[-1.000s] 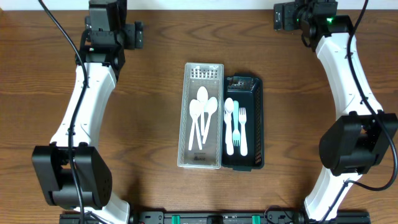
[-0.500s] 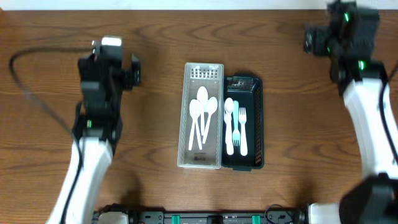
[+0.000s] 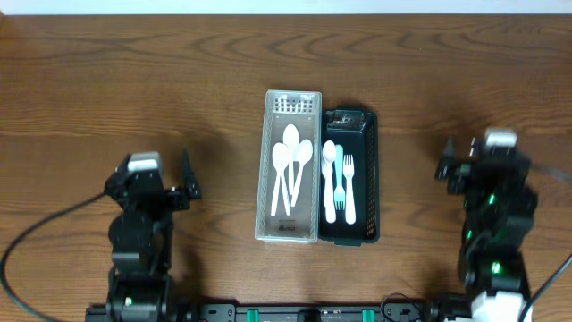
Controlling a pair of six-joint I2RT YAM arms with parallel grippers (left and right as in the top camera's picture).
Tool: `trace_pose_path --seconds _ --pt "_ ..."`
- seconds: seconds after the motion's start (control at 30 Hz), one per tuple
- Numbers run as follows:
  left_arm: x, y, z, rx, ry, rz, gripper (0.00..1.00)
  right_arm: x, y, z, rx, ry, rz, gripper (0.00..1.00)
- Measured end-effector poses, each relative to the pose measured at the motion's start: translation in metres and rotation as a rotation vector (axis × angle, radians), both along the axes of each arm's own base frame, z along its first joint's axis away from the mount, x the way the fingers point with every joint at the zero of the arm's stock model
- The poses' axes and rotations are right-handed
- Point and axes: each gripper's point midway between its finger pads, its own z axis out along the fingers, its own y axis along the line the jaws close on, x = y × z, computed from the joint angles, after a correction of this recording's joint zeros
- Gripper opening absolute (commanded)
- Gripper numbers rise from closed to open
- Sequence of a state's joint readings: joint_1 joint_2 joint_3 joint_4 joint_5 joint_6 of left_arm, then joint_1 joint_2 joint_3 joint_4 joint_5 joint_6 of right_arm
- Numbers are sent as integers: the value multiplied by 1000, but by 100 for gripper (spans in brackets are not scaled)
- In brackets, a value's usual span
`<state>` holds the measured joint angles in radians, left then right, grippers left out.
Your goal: Pack container
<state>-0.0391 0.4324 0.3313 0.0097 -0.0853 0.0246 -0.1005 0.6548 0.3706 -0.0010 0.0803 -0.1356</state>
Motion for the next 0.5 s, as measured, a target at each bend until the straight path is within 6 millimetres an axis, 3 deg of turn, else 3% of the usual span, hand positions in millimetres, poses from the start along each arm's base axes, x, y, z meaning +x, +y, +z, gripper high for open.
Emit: trace_pose_path --seconds 0.13,0.5 --pt "-7 0 3 -30 -27 5 98 -24 2 -31 2 66 1 99" --pt "-9 0 2 -51 -24 8 98 -31 3 -40 3 103 1 99"
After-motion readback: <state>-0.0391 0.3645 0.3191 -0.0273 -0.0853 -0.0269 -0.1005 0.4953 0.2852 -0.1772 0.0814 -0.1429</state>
